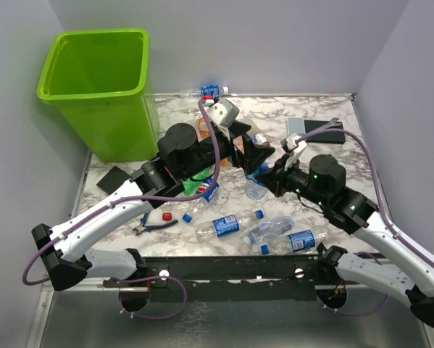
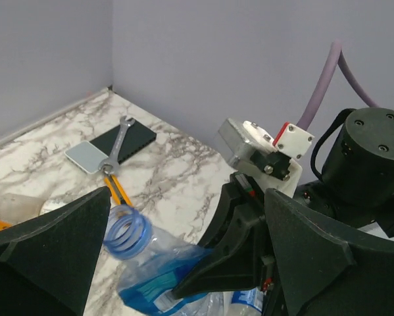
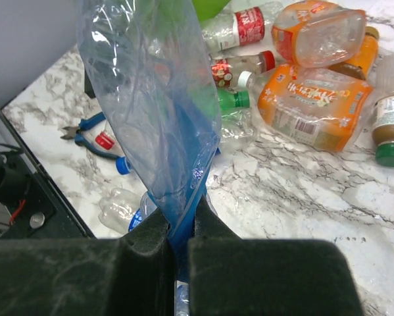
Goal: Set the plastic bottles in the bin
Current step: Place the plastic bottle in the trash bin.
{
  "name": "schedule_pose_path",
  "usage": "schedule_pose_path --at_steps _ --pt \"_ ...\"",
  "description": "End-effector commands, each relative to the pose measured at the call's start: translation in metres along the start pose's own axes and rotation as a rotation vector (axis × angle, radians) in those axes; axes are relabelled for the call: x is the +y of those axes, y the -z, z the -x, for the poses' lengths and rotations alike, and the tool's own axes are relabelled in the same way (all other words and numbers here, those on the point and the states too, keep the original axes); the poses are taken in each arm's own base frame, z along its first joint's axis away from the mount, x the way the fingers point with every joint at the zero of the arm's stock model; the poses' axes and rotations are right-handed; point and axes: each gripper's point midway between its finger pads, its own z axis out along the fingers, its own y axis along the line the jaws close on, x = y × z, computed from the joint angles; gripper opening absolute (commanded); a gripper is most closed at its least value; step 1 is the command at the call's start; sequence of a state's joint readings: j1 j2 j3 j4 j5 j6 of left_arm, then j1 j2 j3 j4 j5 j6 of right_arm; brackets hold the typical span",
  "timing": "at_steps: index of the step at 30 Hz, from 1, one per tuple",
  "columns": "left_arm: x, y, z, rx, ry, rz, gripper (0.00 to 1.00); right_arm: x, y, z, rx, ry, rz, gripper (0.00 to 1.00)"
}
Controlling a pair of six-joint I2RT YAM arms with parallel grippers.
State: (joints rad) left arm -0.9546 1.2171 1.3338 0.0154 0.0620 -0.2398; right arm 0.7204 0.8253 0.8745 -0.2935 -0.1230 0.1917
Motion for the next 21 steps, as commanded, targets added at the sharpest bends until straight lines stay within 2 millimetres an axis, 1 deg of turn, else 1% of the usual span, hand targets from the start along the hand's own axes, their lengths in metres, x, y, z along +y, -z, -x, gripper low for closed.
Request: schedule_pose_path --at_steps 1,5,7,8,10,12,15,16,18,19,21 --pt "-0.010 0.004 -0.005 0.068 0.023 -0.051 0.99 0.005 -0.008 0.007 -0.020 0.096 -0.063 0.00" --pt "0.002 0.008 -0.010 0.100 0.019 0.015 0.99 0.008 -0.009 0.013 -0.062 0.096 -0.059 0.00" --pt "0.009 0.011 -0.014 0.109 0.024 0.054 0.96 0.009 -0.008 0.015 -0.072 0.097 -0.057 0.00" --pt "0.014 0.012 -0.016 0.113 0.029 0.085 0.93 0.010 -0.007 0.015 -0.076 0.098 -0.051 0.00" --pt "0.029 0.015 -0.019 0.110 0.050 0.164 0.83 0.012 -0.006 0.016 -0.086 0.101 -0.036 0.00" --pt "0.035 0.017 -0.022 0.109 0.074 0.194 0.75 0.015 -0.004 0.016 -0.098 0.101 -0.018 0.00" --pt "0.033 0.014 -0.025 0.112 0.108 0.180 0.72 0.018 -0.002 0.017 -0.110 0.096 0.000 0.00" --pt "0.033 0.013 -0.026 0.114 0.117 0.175 0.69 0.018 -0.002 0.016 -0.111 0.096 0.000 0.00" --pt "0.030 0.010 -0.029 0.119 0.135 0.159 0.58 0.018 -0.002 0.016 -0.114 0.093 -0.001 0.00" --pt "0.029 0.009 -0.030 0.122 0.146 0.152 0.54 0.017 -0.001 0.016 -0.114 0.091 -0.003 0.00" --pt "0.028 0.007 -0.032 0.127 0.162 0.145 0.54 0.017 -0.001 0.014 -0.115 0.091 -0.003 0.00"
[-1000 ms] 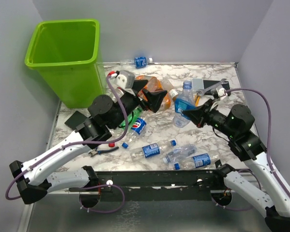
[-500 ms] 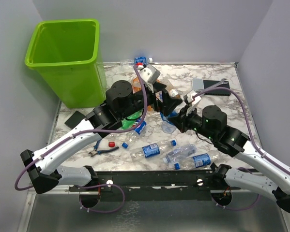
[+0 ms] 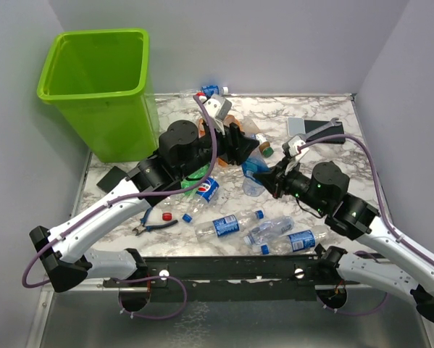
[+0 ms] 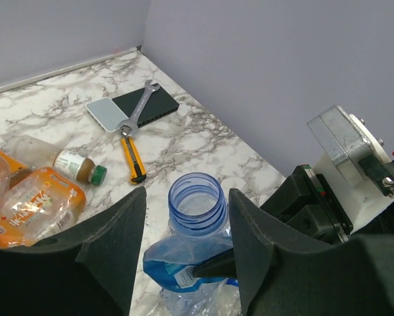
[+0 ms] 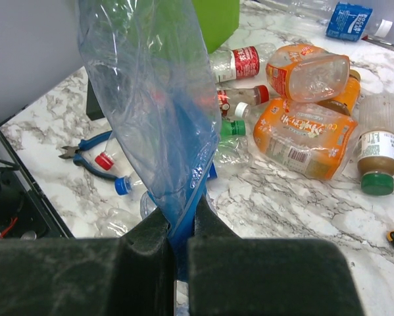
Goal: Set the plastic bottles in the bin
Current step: Place the plastic bottle in the trash bin.
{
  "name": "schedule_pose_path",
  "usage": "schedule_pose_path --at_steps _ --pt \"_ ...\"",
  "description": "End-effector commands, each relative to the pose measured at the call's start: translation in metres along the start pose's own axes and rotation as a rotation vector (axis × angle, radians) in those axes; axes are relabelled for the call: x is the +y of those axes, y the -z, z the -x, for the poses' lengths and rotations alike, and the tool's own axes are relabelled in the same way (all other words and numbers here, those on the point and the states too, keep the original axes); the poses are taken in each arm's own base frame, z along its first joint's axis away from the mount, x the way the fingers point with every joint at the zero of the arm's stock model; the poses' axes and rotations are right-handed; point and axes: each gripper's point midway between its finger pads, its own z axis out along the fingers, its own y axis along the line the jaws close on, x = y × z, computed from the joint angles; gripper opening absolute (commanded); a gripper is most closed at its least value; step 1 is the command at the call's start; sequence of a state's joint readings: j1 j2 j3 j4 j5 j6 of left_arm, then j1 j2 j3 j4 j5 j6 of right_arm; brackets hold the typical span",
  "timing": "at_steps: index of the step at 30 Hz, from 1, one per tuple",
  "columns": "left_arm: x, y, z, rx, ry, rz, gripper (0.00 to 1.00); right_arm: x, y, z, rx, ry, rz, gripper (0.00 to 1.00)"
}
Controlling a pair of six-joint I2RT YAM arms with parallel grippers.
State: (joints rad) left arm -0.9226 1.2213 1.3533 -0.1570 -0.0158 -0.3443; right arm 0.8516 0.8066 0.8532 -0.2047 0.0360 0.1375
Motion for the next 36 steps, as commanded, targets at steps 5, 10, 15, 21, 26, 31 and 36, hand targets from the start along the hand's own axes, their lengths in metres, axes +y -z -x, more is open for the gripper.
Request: schedule_pose_path --at_steps 5,10,15,21,26,31,36 --pt "-0.007 -0.006 -0.011 0.030 0.073 -0.041 0.53 0.003 0.000 -0.001 -0.023 0.006 0.015 0.00" --pt "-0.012 -0.009 -0.013 0.040 0.075 -0.071 0.37 0.002 0.000 -0.001 -0.020 0.011 0.013 0.00" --pt "-0.012 -0.010 -0.018 0.052 0.063 -0.080 0.00 0.002 0.001 0.001 -0.020 -0.004 0.008 0.25" --pt "0.012 -0.004 -0.001 -0.021 0.030 0.038 0.00 0.013 0.007 0.022 -0.044 -0.111 0.035 1.00" --pt "0.050 0.014 0.061 -0.183 -0.039 0.203 0.00 0.021 0.026 0.063 -0.121 -0.157 0.059 1.00" --pt "0.087 0.058 0.150 -0.384 -0.208 0.459 0.00 0.012 0.044 0.066 -0.175 -0.164 0.021 1.00" --pt "0.109 0.120 0.224 -0.587 -0.400 0.762 0.00 0.000 0.047 0.038 -0.200 -0.216 -0.026 1.00"
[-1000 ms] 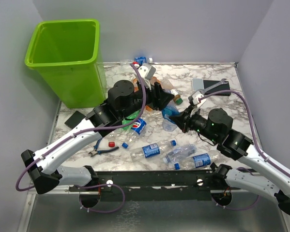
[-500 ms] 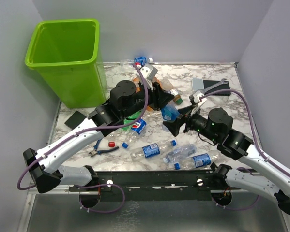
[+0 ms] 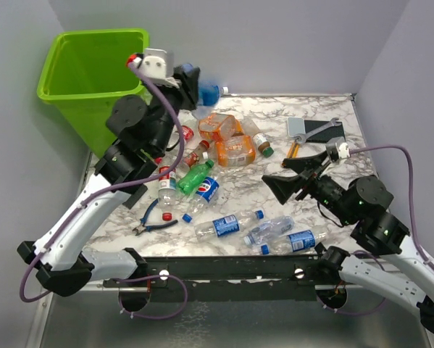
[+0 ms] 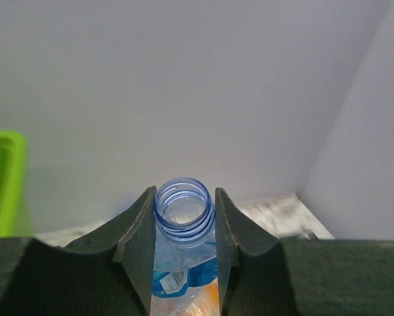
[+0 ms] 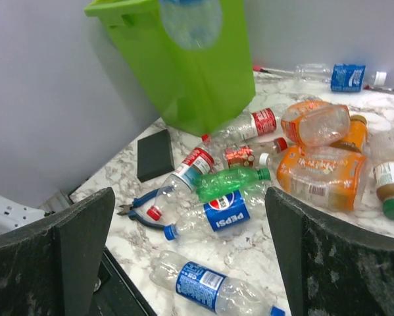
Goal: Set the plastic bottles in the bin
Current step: Place the plastic bottle in the trash bin.
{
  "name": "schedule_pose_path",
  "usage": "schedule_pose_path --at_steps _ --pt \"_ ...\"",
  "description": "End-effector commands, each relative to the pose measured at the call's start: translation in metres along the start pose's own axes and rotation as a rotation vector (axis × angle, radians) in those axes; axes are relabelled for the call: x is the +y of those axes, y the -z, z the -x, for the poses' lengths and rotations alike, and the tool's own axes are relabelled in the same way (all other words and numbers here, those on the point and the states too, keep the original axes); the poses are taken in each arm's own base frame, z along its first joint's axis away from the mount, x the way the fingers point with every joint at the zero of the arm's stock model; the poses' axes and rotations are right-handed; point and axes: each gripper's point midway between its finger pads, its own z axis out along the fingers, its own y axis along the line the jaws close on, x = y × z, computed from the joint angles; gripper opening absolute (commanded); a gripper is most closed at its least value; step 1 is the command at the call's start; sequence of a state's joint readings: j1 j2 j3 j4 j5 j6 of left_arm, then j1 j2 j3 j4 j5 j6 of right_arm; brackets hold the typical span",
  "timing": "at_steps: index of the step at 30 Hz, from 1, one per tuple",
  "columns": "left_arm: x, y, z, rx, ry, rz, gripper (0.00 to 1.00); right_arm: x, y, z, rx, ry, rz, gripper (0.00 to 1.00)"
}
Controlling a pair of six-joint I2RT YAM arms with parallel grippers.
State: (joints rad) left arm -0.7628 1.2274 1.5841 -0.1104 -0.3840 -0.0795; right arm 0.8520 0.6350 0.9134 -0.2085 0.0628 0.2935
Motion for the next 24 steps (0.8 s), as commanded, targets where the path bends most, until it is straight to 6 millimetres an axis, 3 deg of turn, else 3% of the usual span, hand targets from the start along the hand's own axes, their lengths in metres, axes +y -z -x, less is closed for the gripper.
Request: schedule_pose_path --at_steps 1,5,7,10,14,18,21,24 --pt "0.071 0.028 0.095 -0.263 -0.223 0.352 0.00 -0.017 0.002 -0.035 0.017 -0.056 -0.056 1.00" --pt "0.110 0.041 0.137 -0.391 -0.308 0.571 0.00 -0.051 0.000 -0.065 -0.022 -0.188 -0.226 1.00" --pt "0.127 0.034 0.148 -0.413 -0.309 0.626 0.00 -0.068 0.001 -0.082 0.005 -0.232 -0.326 1.00" --pt "0.152 0.019 0.153 -0.418 -0.307 0.697 0.00 -0.072 -0.003 -0.111 0.127 -0.206 -0.356 1.00" --pt "0.205 0.005 0.136 -0.390 -0.268 0.846 0.00 -0.081 -0.001 -0.146 0.280 -0.232 -0.442 1.00" --pt "0.260 -0.014 0.098 -0.353 -0.146 0.873 0.00 -0.095 0.010 -0.165 0.314 -0.309 -0.562 1.00" --pt "0.282 -0.029 0.066 -0.297 -0.081 0.865 0.00 -0.099 0.017 -0.168 0.299 -0.328 -0.580 1.00" --pt "0.294 -0.041 0.042 -0.262 -0.040 0.851 0.00 -0.088 0.020 -0.174 0.316 -0.287 -0.471 1.00"
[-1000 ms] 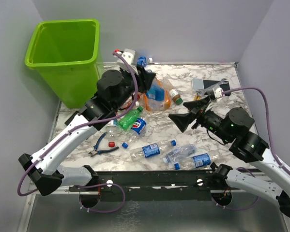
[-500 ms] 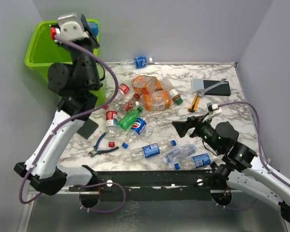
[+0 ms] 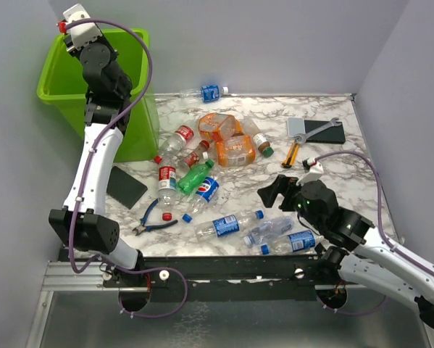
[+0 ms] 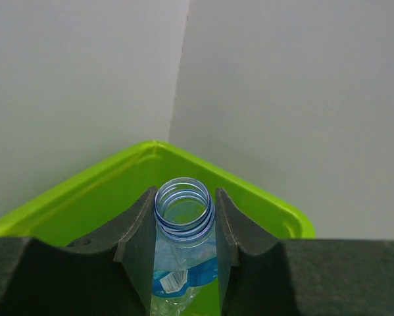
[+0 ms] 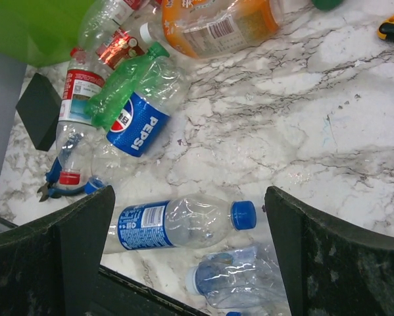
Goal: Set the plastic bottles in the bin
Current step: Place the plastic bottle in the trash bin, then move the plastic bottle to the center of the board.
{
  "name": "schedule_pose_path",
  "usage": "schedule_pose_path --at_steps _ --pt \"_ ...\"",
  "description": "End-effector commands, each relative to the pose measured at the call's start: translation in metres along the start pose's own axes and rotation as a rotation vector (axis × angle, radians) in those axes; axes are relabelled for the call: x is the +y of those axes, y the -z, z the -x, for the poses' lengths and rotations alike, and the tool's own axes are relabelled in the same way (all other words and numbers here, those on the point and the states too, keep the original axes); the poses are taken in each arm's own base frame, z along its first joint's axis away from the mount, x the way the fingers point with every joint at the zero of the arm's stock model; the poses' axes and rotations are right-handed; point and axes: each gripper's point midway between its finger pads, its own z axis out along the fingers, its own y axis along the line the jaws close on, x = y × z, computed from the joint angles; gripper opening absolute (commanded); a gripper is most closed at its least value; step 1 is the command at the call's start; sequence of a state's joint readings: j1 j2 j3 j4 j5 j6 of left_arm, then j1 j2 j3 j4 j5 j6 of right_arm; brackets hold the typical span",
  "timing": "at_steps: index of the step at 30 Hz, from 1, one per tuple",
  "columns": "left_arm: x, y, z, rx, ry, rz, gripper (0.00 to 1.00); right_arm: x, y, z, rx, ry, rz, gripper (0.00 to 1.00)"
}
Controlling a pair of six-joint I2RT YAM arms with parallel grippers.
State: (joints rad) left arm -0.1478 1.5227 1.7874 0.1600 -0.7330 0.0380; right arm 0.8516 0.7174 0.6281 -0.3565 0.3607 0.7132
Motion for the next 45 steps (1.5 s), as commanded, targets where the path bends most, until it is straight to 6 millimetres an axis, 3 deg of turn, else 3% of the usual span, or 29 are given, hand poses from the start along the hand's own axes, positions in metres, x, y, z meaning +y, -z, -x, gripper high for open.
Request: schedule_pose_path --at_steps 1,6,10,11,12,15,16,19,22,25,28,31,36,38,41,45 --pt "-0.016 -0.006 -0.039 0.095 0.136 -0.073 0.00 -0.004 0.009 -0.015 0.015 0.031 0.065 1.00" --pt "-0.035 -0.009 -0.078 0.192 0.144 -0.158 0.00 0.001 0.014 -0.016 -0.027 0.034 0.143 1.00" --pt "-0.032 -0.010 -0.095 0.222 0.127 -0.141 0.00 -0.001 0.015 -0.011 -0.043 0.053 0.129 1.00" --pt "-0.031 -0.011 -0.098 0.225 0.115 -0.136 0.04 -0.001 0.014 -0.010 -0.041 0.065 0.123 1.00" --pt "-0.031 -0.011 -0.099 0.225 0.107 -0.132 0.17 -0.002 0.013 -0.010 -0.038 0.074 0.116 1.00" --pt "-0.030 -0.013 -0.095 0.215 0.089 -0.131 0.66 -0.004 0.012 -0.008 -0.035 0.085 0.091 1.00" --pt "-0.028 -0.013 -0.090 0.206 0.087 -0.124 0.77 -0.004 0.011 -0.008 -0.036 0.086 0.087 1.00" --pt "-0.027 -0.005 -0.065 0.172 0.103 -0.116 0.96 -0.004 0.011 -0.004 -0.046 0.088 0.084 1.00" --pt "-0.034 0.012 -0.027 0.122 0.120 -0.146 0.99 -0.002 0.011 0.000 -0.057 0.100 0.084 1.00" --pt "-0.054 0.045 0.003 0.100 0.138 -0.242 0.99 -0.003 0.012 0.008 -0.076 0.121 0.065 1.00" --pt "-0.089 0.099 0.009 0.133 0.119 -0.406 0.99 -0.007 0.013 0.022 -0.107 0.141 0.011 1.00" --pt "-0.116 0.160 -0.022 0.247 0.079 -0.581 0.99 -0.007 0.013 0.037 -0.137 0.150 -0.035 0.99" --pt "-0.134 0.259 -0.101 0.486 -0.019 -0.839 0.99 -0.007 -0.005 0.036 -0.091 0.179 -0.100 0.98" --pt "-0.130 0.294 -0.132 0.576 -0.029 -0.933 0.99 -0.015 -0.021 0.031 -0.050 0.156 -0.129 0.98" --pt "-0.111 0.329 -0.168 0.672 -0.038 -1.018 0.99 -0.027 -0.048 0.022 0.026 0.040 -0.112 0.95" --pt "-0.084 0.358 -0.202 0.734 -0.031 -1.055 0.99 -0.025 -0.080 0.012 0.064 -0.100 -0.019 0.93"
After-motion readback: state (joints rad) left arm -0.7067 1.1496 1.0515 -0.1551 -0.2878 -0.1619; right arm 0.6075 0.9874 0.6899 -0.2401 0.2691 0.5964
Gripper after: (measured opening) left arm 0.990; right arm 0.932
